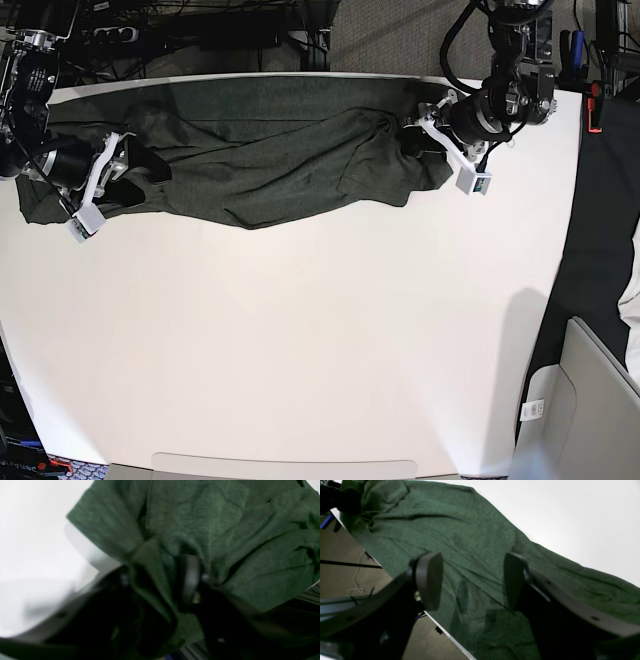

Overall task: Fold the T-shirt properly
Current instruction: 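Grasp the strip end with the left gripper and fold it toward the right gripper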

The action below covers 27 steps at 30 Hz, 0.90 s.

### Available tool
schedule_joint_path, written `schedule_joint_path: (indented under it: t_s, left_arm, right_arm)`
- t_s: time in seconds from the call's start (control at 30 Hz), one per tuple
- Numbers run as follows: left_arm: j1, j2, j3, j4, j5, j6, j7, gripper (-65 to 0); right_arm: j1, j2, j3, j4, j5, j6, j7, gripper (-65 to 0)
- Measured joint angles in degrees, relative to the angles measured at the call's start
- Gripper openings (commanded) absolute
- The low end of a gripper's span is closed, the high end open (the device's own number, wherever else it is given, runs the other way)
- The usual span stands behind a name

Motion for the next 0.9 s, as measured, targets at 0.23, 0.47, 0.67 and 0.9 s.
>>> schedule_joint_path:
  t_s: [0.23, 0.47, 0.67, 0.9]
  left_arm:
    - [-1.8, 0.0, -0.2, 0.1, 0.6, 0.7, 2.1, -62.6]
    - [-2.1, -0.1, -0.2, 8.6, 0.8, 0.9, 2.1, -62.8]
    - [-1.6, 1.9, -0.2, 12.9, 1.1, 0.9, 2.3, -62.8]
    - [-1.6, 8.8, 0.3, 13.4, -7.2, 0.8, 2.2, -62.7]
  right_arm:
    - [0.0, 2.0, 0.1, 0.0, 0.0, 0.0, 0.0, -26.0]
    - [-0.7, 3.9, 1.4, 0.0, -5.2, 0.0, 0.0, -26.1]
    - [-0.7, 4.0, 1.5, 0.0, -10.8, 0.0, 0.0, -39.3]
    - [-0.7, 3.9, 1.5, 0.0, -14.8, 0.0, 0.0, -65.0]
